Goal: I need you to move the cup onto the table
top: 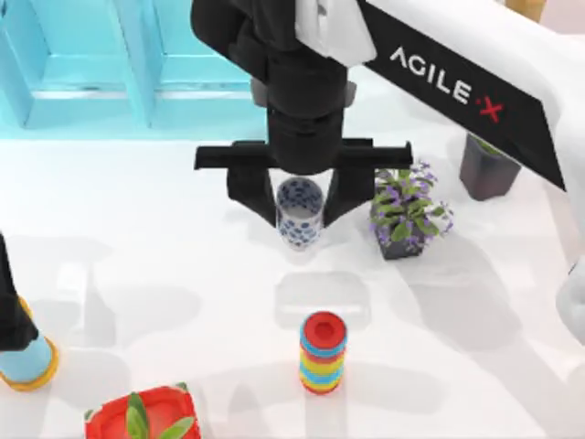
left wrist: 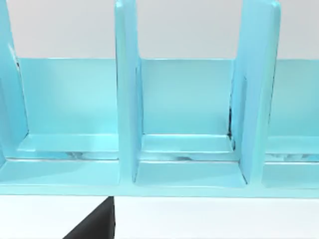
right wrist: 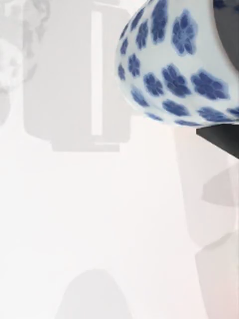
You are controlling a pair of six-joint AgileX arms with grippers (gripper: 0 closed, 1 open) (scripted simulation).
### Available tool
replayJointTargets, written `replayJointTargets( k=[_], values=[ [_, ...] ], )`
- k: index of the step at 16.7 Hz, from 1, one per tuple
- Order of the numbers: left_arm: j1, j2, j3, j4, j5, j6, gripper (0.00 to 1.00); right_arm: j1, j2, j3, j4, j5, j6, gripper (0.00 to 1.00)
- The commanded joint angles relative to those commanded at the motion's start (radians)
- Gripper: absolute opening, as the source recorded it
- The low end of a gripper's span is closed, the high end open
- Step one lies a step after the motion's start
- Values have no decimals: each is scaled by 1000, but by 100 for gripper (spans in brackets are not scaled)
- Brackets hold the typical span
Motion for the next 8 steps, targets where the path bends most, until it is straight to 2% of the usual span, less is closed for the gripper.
replayJointTargets(
  k=[8],
  values=[
    [0, 0, 0, 0, 0, 0, 100, -2, -6, -68, 55, 0, 1, 0]
  ],
)
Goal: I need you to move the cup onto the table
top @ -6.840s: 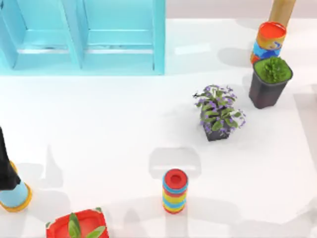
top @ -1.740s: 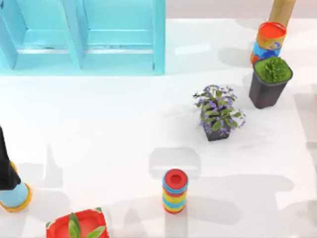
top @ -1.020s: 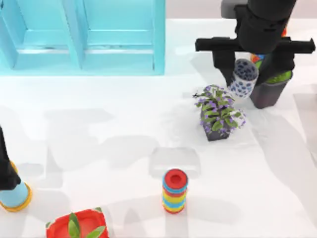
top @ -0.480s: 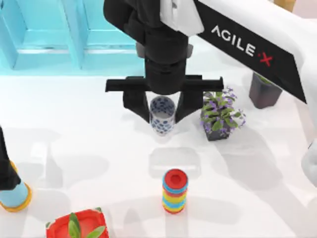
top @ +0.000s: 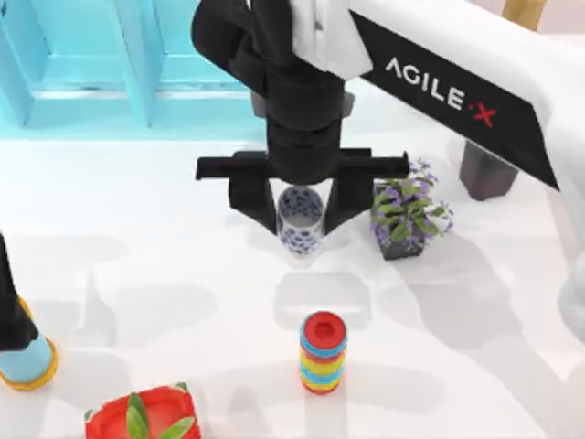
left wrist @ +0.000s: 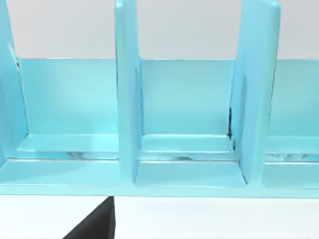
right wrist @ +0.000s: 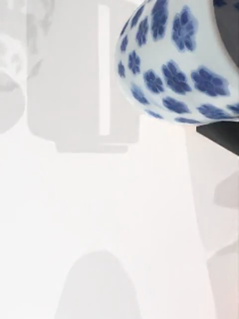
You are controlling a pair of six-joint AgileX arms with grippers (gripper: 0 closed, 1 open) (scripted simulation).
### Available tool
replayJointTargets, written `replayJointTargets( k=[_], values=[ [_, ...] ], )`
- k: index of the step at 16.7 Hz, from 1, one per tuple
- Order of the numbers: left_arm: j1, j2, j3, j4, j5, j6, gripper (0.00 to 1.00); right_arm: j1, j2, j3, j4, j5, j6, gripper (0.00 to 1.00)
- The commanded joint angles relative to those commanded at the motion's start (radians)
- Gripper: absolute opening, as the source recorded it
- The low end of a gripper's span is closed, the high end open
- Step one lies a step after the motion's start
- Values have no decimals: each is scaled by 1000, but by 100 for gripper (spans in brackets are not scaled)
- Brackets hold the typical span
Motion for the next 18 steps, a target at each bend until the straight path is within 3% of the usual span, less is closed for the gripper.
replayJointTargets(
  k=[7, 12, 18],
  values=[
    [0, 0, 0, 0, 0, 0, 100, 3, -28, -231, 208, 0, 1, 0],
    [0, 0, 0, 0, 0, 0, 100, 4, -32, -257, 233, 0, 1, 0],
    [0, 0, 0, 0, 0, 0, 100, 4, -32, -257, 233, 0, 1, 45]
  ],
)
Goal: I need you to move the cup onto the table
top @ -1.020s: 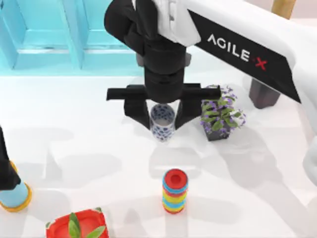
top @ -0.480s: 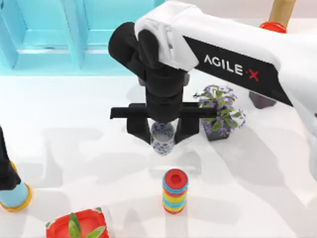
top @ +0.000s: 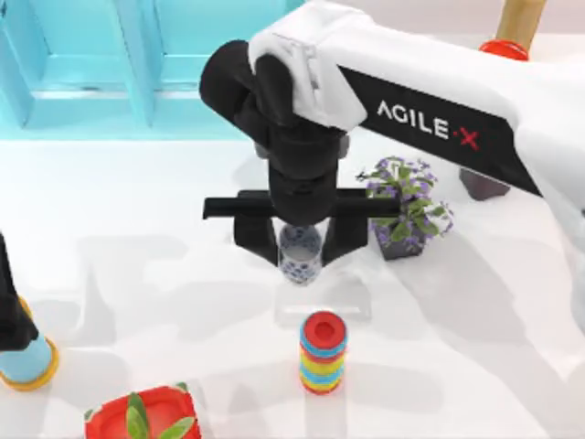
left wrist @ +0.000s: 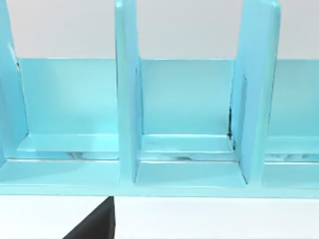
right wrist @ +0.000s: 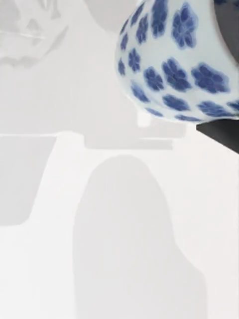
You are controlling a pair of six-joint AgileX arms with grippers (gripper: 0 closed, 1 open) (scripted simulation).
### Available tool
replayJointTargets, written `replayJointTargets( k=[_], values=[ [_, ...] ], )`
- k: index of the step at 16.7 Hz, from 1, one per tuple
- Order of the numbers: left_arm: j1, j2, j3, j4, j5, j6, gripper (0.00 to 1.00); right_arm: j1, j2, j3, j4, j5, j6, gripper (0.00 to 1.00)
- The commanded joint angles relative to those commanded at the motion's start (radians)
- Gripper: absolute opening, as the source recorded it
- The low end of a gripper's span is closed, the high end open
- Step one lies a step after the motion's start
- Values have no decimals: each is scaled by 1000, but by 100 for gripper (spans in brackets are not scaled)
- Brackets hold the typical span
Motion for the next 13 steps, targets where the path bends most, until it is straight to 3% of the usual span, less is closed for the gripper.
replayJointTargets(
  k=[7, 13],
  values=[
    [0, 0, 0, 0, 0, 0, 100, 0, 0, 0, 0, 0, 0, 98],
    [0, 0, 0, 0, 0, 0, 100, 0, 0, 0, 0, 0, 0, 100]
  ],
)
